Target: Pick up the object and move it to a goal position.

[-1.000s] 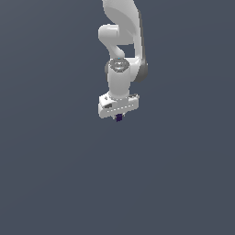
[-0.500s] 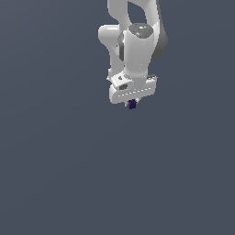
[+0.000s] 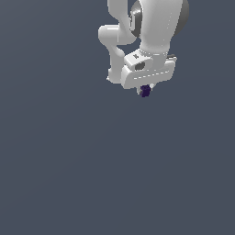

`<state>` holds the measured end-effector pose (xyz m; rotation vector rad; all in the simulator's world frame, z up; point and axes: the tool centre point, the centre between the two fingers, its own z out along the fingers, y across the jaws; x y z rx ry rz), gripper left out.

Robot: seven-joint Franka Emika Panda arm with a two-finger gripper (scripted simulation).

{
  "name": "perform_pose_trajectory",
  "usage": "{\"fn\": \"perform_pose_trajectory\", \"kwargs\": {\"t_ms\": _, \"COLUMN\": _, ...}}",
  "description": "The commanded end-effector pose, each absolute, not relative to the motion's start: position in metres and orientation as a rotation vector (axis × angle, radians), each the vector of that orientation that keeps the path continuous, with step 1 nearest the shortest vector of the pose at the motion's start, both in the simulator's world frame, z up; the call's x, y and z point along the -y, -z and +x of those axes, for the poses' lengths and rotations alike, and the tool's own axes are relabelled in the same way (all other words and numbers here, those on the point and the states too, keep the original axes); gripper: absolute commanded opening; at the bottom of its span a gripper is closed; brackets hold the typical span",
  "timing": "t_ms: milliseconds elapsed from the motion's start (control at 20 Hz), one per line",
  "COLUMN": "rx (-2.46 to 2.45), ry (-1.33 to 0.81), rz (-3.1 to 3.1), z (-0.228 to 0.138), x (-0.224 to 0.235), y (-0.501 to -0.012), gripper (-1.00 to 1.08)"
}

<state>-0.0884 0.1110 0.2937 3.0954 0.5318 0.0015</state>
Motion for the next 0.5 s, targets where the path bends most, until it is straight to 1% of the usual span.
{"fn": "perform_pose_trajectory", "kwargs": {"t_ms": 0, "rx": -0.531, "ry": 0.000, "rz": 3.096, "z": -0.087, "x": -0.119, "y": -0.307, "gripper": -1.00}}
{"fn": "perform_pose_trajectory", "kwargs": {"t_ms": 450, "rx": -0.530, "ry": 0.000, "rz": 3.096, "z": -0.084, "x": -0.129, "y": -0.325, "gripper": -1.00}}
